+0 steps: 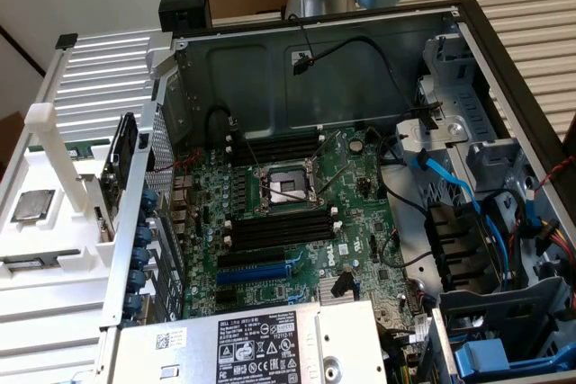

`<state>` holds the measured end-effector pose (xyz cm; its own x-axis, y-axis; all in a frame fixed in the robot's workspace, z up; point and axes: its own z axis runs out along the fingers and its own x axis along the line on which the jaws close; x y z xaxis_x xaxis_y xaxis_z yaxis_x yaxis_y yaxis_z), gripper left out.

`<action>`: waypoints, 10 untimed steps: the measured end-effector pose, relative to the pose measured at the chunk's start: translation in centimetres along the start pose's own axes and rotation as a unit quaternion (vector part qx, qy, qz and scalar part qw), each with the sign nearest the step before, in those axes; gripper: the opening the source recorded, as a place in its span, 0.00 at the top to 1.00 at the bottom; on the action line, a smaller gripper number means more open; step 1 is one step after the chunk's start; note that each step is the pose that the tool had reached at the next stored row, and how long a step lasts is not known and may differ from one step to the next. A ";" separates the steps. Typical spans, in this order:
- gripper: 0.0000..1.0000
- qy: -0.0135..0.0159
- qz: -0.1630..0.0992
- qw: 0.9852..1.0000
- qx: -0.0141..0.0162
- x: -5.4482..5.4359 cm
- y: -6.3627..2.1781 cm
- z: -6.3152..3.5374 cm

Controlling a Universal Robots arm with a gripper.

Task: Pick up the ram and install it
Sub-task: 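Pick up the ram and move it above insertion slot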

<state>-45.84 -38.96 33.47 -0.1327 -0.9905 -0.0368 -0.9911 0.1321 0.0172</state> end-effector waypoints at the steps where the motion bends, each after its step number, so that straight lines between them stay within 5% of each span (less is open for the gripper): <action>1: 0.90 0.000 -0.002 1.000 0.000 0.0 -0.02 0.10; 10: 0.90 -0.001 -0.024 1.000 0.001 0.4 -0.15 1.92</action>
<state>-45.77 -39.31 31.53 -0.0854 -0.9956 -0.0386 -0.9963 0.0849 0.0140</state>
